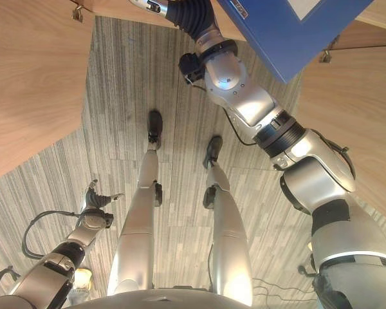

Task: Put the empty folder in the office cabinet

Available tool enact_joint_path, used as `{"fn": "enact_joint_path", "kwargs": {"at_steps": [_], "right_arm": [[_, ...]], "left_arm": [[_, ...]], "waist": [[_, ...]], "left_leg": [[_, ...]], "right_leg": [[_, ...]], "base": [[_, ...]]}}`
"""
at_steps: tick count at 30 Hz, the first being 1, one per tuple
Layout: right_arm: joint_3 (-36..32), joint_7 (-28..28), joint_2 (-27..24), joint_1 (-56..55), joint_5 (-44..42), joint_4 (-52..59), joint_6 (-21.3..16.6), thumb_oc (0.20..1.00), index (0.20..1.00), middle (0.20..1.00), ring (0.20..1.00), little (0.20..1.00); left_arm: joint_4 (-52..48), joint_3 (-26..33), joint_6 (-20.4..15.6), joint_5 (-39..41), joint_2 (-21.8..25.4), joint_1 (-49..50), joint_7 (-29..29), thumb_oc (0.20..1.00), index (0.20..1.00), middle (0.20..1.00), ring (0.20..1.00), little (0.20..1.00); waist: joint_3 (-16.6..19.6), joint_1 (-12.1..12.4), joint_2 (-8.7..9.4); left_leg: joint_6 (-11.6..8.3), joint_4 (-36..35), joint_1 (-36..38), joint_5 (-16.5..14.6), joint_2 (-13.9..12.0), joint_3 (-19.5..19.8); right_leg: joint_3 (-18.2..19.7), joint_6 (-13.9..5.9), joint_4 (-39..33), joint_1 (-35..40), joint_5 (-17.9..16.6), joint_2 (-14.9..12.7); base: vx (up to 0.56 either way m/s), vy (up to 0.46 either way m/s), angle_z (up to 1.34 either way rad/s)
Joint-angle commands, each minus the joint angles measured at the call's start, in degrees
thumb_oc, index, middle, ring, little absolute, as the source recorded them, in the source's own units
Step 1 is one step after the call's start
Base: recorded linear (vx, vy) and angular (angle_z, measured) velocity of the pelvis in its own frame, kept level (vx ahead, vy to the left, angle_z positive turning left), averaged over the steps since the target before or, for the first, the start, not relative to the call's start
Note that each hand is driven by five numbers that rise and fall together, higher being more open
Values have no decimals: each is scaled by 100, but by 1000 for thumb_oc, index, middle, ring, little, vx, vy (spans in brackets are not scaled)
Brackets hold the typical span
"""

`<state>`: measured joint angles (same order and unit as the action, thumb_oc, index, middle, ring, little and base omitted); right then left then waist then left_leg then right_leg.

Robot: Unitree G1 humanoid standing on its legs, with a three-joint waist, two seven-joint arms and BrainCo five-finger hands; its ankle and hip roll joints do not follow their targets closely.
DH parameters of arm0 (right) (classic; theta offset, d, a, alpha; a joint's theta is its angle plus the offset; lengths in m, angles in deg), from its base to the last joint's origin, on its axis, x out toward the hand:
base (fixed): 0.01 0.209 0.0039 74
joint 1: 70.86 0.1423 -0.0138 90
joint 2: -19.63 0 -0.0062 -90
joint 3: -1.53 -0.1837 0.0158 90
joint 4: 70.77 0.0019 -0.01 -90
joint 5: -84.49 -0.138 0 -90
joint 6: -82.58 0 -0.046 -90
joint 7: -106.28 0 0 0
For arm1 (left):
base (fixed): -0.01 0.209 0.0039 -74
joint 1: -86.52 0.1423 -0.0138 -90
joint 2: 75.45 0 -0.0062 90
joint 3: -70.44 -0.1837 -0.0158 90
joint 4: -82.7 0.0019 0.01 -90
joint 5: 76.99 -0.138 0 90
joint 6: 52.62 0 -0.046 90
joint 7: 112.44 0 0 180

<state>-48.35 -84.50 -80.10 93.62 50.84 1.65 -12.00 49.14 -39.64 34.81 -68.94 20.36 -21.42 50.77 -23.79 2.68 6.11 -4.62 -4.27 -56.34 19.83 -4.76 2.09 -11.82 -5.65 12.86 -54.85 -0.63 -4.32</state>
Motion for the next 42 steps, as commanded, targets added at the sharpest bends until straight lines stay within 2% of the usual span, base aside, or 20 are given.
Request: {"fn": "enact_joint_path", "kwargs": {"at_steps": [1,21,27,31,32,33,36,39,42], "right_arm": [[-167,9,43,121,174,393,-192,200,200,200,200,200],[-234,13,154,9,204,420,-206,200,200,200,200,200],[-158,68,47,8,283,440,-170,200,200,200,200,200],[-67,237,-292,-129,464,626,-41,200,200,200,200,200],[-47,307,-565,-267,610,725,42,200,200,200,200,200],[-49,307,-569,-271,610,729,44,200,200,200,200,200],[-80,395,-1023,-493,829,793,156,200,200,200,200,200],[-177,352,-1153,-577,915,743,176,200,200,200,200,200],[-445,47,-1316,-563,938,337,158,200,200,200,200,200]], "left_arm": [[232,220,121,-155,190,-326,-95,1000,1000,1000,1000,1000],[309,229,137,-137,189,-417,-127,1000,1000,1000,1000,1000],[294,248,129,-101,205,-449,-120,1000,1000,1000,1000,1000],[329,296,152,-131,196,-416,-68,1000,1000,1000,1000,1000],[338,331,176,-164,183,-408,-41,1000,1000,1000,1000,1000],[338,328,176,-164,182,-408,-41,1000,1000,1000,1000,1000],[401,380,213,-189,156,-431,17,1000,1000,1000,1000,1000],[444,390,221,-199,137,-462,26,1000,1000,1000,1000,1000],[470,394,225,-162,119,-497,25,1000,1000,1000,1000,1000]], "waist": [[-346,29,360],[-372,0,379],[-383,-17,395],[-394,-53,415],[-398,-80,437],[-398,-78,436],[-418,-131,464],[-432,-158,468],[-450,-184,469]], "left_leg": [[-470,-73,874,-1067,-24,-271],[-471,-73,892,-1074,-34,-290],[-474,-73,892,-1070,-42,-283],[-475,-73,891,-1071,-48,-277],[-476,-73,896,-1073,-49,-277],[-476,-73,896,-1073,-49,-276],[-476,-73,907,-1074,-57,-270],[-474,-73,916,-1077,-53,-284],[-467,-73,928,-1075,-44,-309]], "right_leg": [[87,-427,-1786,792,-644,-159],[120,-416,-1786,802,-640,-141],[120,-422,-1786,797,-646,-137],[118,-430,-1786,798,-653,-134],[109,-436,-1786,808,-655,-137],[109,-436,-1786,809,-655,-137],[101,-449,-1786,805,-677,-146],[100,-453,-1786,809,-690,-147],[106,-460,-1786,821,-708,-148]], "base": [[0,0,0],[0,0,0],[0,0,0],[0,0,0],[0,0,0],[0,0,0],[0,0,0],[0,0,0],[-11,16,-4]]}}
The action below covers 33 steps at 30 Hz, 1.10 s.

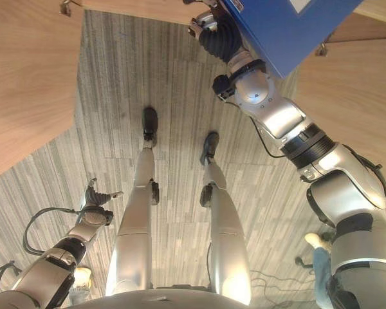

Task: Put the empty folder in the office cabinet

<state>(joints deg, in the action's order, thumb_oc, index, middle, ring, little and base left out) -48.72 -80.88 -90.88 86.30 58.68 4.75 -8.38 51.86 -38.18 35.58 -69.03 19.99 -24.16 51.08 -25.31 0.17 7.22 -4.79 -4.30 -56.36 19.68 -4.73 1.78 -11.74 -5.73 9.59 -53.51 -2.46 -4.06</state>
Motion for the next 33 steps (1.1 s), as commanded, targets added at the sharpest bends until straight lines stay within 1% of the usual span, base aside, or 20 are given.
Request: {"fn": "enact_joint_path", "kwargs": {"at_steps": [1,5,6,9,11,14,19,21,23,25,27,28,29,30,31,32,33], "right_arm": [[-533,-529,-248,245,145,-244,-226,200,200,200,200,200],[-793,-1052,-334,646,221,-1118,-239,200,200,200,200,200],[-820,-1260,-393,908,213,-1596,-216,200,200,200,200,200],[-798,-1487,-483,1256,293,-2152,-201,200,200,200,200,200],[-743,-1599,-494,1468,263,-2620,-197,200,200,200,200,200],[-631,-1653,-487,1724,245,-2949,-159,200,200,200,200,200],[-483,-1577,-554,1870,171,-3042,-153,200,200,200,200,200],[-290,-1331,-632,1887,21,-3054,-130,200,200,200,200,200],[122,-864,-838,1973,-224,-2759,-81,200,200,200,200,200],[662,-297,-1195,2113,-572,-1960,-69,200,200,200,200,200],[1295,330,-1712,2279,-776,-858,-86,200,200,200,200,200],[1303,330,-1717,2286,-779,-855,-84,200,200,200,200,200],[2151,1060,-2256,2576,-974,248,-51,200,200,200,200,200],[2583,1445,-2513,2780,-1057,868,-21,200,200,200,200,200],[3401,2046,-2906,3214,-1170,1819,82,200,200,200,200,200],[3423,2044,-2909,3236,-1175,1821,83,200,200,200,200,200],[3772,2307,-3064,3421,-1295,2183,128,200,200,200,200,200]], "left_arm": [[201,217,134,-120,153,-250,-22,1000,1000,1000,1000,1000],[234,194,71,1,172,-206,-46,1000,1000,1000,1000,1000],[260,195,24,89,194,-171,-57,1000,1000,1000,1000,1000],[283,182,-37,162,234,-130,-81,1000,1000,1000,1000,1000],[299,147,-85,232,246,-108,-85,1000,1000,1000,1000,1000],[295,133,-143,293,279,-84,-94,1000,1000,1000,1000,1000],[309,150,-168,386,290,29,-14,1000,1000,1000,1000,1000],[342,144,-160,397,310,53,51,1000,1000,1000,1000,1000],[362,138,-128,383,350,63,142,1000,1000,1000,1000,1000],[404,163,-90,331,375,93,272,1000,1000,1000,1000,1000],[394,211,-79,234,397,191,393,1000,1000,1000,1000,1000],[394,211,-78,233,391,188,392,1000,1000,1000,1000,1000],[361,254,-88,113,399,229,482,1000,1000,1000,1000,1000],[332,290,-104,34,431,257,513,1000,1000,1000,1000,1000],[253,355,-96,-115,482,299,558,1000,1000,1000,1000,1000],[253,357,-95,-116,472,295,557,1000,1000,1000,1000,1000],[192,395,-98,-204,535,330,566,1000,1000,1000,1000,1000]], "waist": [[-301,59,352],[-324,66,341],[-332,85,337],[-338,94,343],[-341,114,338],[-341,118,334],[-343,117,330],[-335,124,344],[-320,128,376],[-304,109,412],[-284,93,462],[-287,92,453],[-262,73,504],[-236,69,548],[-199,55,592],[-204,52,581],[-178,55,616]], "left_leg": [[-445,-70,939,-1066,-46,-287],[-442,-70,951,-1063,-53,-307],[-437,-70,959,-1061,-49,-304],[-432,-70,979,-1065,-43,-304],[-423,-70,980,-1064,-28,-301],[-419,-70,969,-1064,-19,-298],[-416,-70,949,-1058,-19,-308],[-424,-70,947,-1053,-26,-304],[-441,-70,936,-1038,-31,-302],[-471,-70,915,-1021,-34,-307],[-495,-70,912,-1012,-29,-305],[-496,-70,913,-1012,-30,-303],[-519,-70,922,-1006,-32,-301],[-533,-70,927,-1006,-38,-311],[-549,-70,952,-1020,-53,-309],[-549,-70,953,-1020,-54,-307],[-555,-70,967,-1028,-60,-304]], "right_leg": [[101,-453,-1459,687,-530,-177],[91,-463,-1459,697,-550,-187],[102,-467,-1459,707,-565,-180],[101,-477,-1459,720,-585,-185],[101,-484,-1459,720,-602,-185],[102,-495,-1459,707,-612,-179],[106,-502,-1459,686,-613,-175],[106,-503,-1459,685,-602,-172],[104,-499,-1459,679,-583,-163],[85,-505,-1459,676,-558,-150],[74,-513,-1459,674,-545,-139],[72,-513,-1459,676,-545,-138],[70,-522,-1459,679,-540,-130],[65,-527,-1459,680,-542,-130],[53,-535,-1459,697,-545,-129],[52,-535,-1459,699,-544,-128],[51,-538,-1459,709,-545,-127]], "base": [[0,0,0],[0,0,0],[0,0,0],[-1,5,-2],[-1,7,-2],[0,2,-1],[0,3,-1],[0,0,0],[0,0,0],[0,0,0],[0,0,0],[4,-36,2],[5,-39,4],[12,-69,5],[9,-43,4],[11,-46,5],[8,-31,7]]}}
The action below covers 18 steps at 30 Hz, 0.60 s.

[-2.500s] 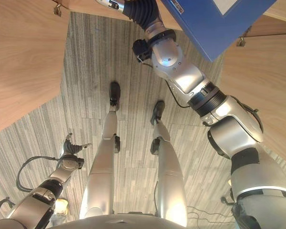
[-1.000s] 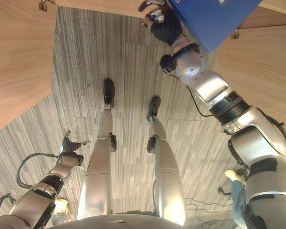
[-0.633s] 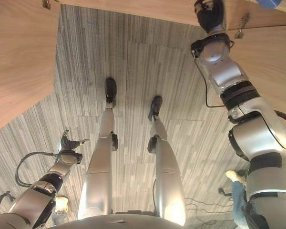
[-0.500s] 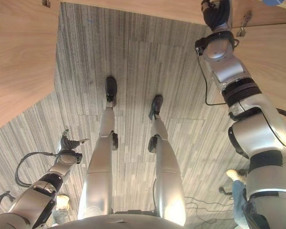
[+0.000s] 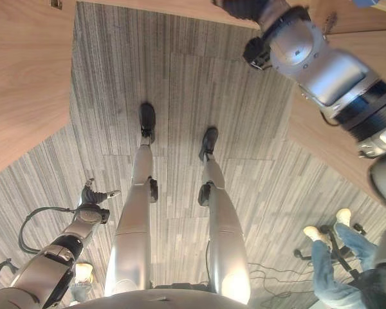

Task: Put the empty folder in the office cabinet

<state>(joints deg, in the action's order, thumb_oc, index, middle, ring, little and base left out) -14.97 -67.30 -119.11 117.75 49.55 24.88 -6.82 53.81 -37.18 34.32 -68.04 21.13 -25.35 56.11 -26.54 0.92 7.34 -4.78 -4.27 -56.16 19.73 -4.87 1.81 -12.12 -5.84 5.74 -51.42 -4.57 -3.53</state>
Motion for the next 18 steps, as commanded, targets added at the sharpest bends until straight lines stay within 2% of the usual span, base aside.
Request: {"fn": "enact_joint_path", "kwargs": {"at_steps": [1,4,7,13,17,18], "right_arm": [[671,1103,-342,499,-501,433,-17,200,200,200,200,200],[671,1246,-499,530,-771,767,-62,200,200,200,200,200],[671,940,-562,585,-828,573,-267,200,200,200,200,200],[-649,292,-434,-435,-665,-269,-489,200,200,200,200,200],[-1720,-363,48,-1133,-475,-1502,-574,200,200,200,200,200],[-1735,-362,49,-1147,-472,-1501,-574,200,200,200,200,200]], "left_arm": [[-48,316,25,-366,465,480,62,1000,1000,1000,1000,1000],[-88,363,24,-530,681,637,70,1000,1000,1000,1000,1000],[-75,410,50,-574,586,703,83,1000,1000,1000,1000,1000],[-48,359,59,-525,437,699,64,1000,1000,1000,1000,1000],[12,257,49,-428,347,595,12,1000,1000,1000,1000,1000],[13,254,48,-427,354,596,13,1000,1000,1000,1000,1000]], "waist": [[-42,-12,624],[-11,40,759],[-4,24,652],[-57,27,575],[-115,65,514],[-115,71,522]], "left_leg": [[-559,-73,969,-1041,-49,-304],[-572,-73,1018,-1051,-70,-305],[-572,-73,1062,-1059,-80,-328],[-559,-73,1065,-1055,-77,-338],[-547,-73,1066,-1039,-77,-336],[-547,-73,1067,-1039,-78,-339]], "right_leg": [[82,-526,-1074,514,-338,-177],[81,-519,-1074,551,-350,-177],[88,-512,-1074,585,-357,-181],[95,-509,-1074,606,-342,-177],[87,-507,-1074,619,-338,-190],[89,-507,-1074,620,-338,-190]], "base": [[12,-45,7],[6,-36,2],[0,0,0],[-5,3,-3],[0,0,0],[0,0,0]]}}
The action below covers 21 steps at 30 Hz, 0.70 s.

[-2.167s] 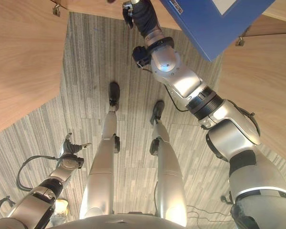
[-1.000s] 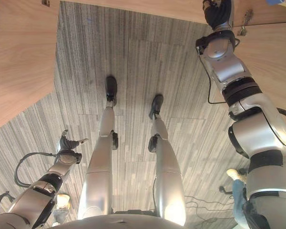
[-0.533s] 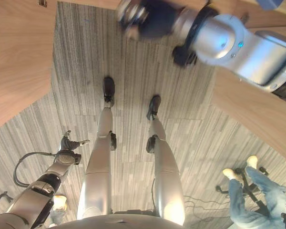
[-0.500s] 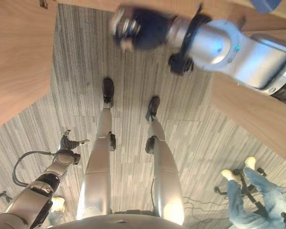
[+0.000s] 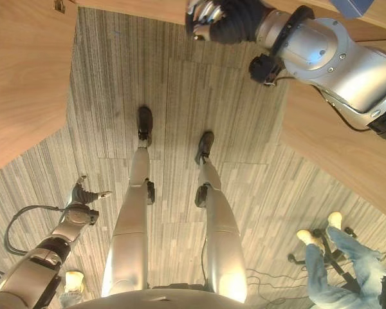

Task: Put the empty folder in the office cabinet

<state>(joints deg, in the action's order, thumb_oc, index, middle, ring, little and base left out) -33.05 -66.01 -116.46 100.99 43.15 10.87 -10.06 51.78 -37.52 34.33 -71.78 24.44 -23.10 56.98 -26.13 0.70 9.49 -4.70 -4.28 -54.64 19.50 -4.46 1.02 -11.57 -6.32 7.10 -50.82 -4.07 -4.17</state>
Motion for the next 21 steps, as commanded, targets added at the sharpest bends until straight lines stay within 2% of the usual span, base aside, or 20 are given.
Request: {"fn": "enact_joint_path", "kwargs": {"at_steps": [1,3,5,6,8,11,14,21], "right_arm": [[-319,-786,51,413,219,-758,-274,200,200,200,200,200],[-696,-1118,353,372,230,-1382,-270,200,200,200,200,200],[-836,-1231,467,361,266,-1555,-263,200,200,200,200,200],[-1069,-1442,727,395,275,-1996,-254,200,200,200,200,200],[-1136,-1510,798,407,309,-2114,-239,200,200,200,200,200],[-1449,-1864,1211,547,323,-2896,-231,200,200,200,200,200],[-1506,-2007,1381,686,344,-3332,-232,200,200,200,200,200],[-1471,-2406,1851,1401,536,-5235,-30,200,200,200,200,200]], "left_arm": [[249,225,22,29,-32,333,-94,1000,1000,1000,1000,1000],[295,170,0,127,-72,305,-121,1000,1000,1000,1000,1000],[329,157,-2,172,-90,323,-137,1000,1000,1000,1000,1000],[391,136,-19,279,-116,308,-153,1000,1000,1000,1000,1000],[405,130,-16,319,-123,299,-160,1000,1000,1000,1000,1000],[463,54,-49,449,-142,231,-204,1000,1000,1000,1000,1000],[466,23,-69,536,-148,219,-228,1000,1000,1000,1000,1000],[486,-149,-210,770,-111,294,-363,1000,1000,1000,1000,1000]], "waist": [[-180,108,262],[-205,138,222],[-215,147,211],[-240,173,185],[-244,176,180],[-278,209,131],[-287,228,105],[-330,319,13]], "left_leg": [[-549,-72,900,-1018,-115,-267],[-541,-72,891,-1018,-116,-269],[-538,-72,887,-1013,-119,-270],[-533,-72,877,-1011,-118,-266],[-532,-72,874,-1011,-119,-265],[-517,-72,861,-1022,-106,-254],[-510,-72,850,-1022,-101,-244],[-478,-72,809,-1019,-84,-215]], "right_leg": [[31,-454,-1210,559,-381,-129],[29,-453,-1210,556,-374,-135],[25,-451,-1210,556,-372,-136],[22,-445,-1210,558,-368,-136],[19,-444,-1210,556,-367,-135],[15,-434,-1210,541,-372,-134],[18,-428,-1210,528,-379,-132],[-15,-431,-1210,486,-429,-154]], "base": [[0,0,0],[0,0,0],[2,6,-2],[5,11,-4],[0,0,0],[4,16,4],[0,0,0],[0,0,0]]}}
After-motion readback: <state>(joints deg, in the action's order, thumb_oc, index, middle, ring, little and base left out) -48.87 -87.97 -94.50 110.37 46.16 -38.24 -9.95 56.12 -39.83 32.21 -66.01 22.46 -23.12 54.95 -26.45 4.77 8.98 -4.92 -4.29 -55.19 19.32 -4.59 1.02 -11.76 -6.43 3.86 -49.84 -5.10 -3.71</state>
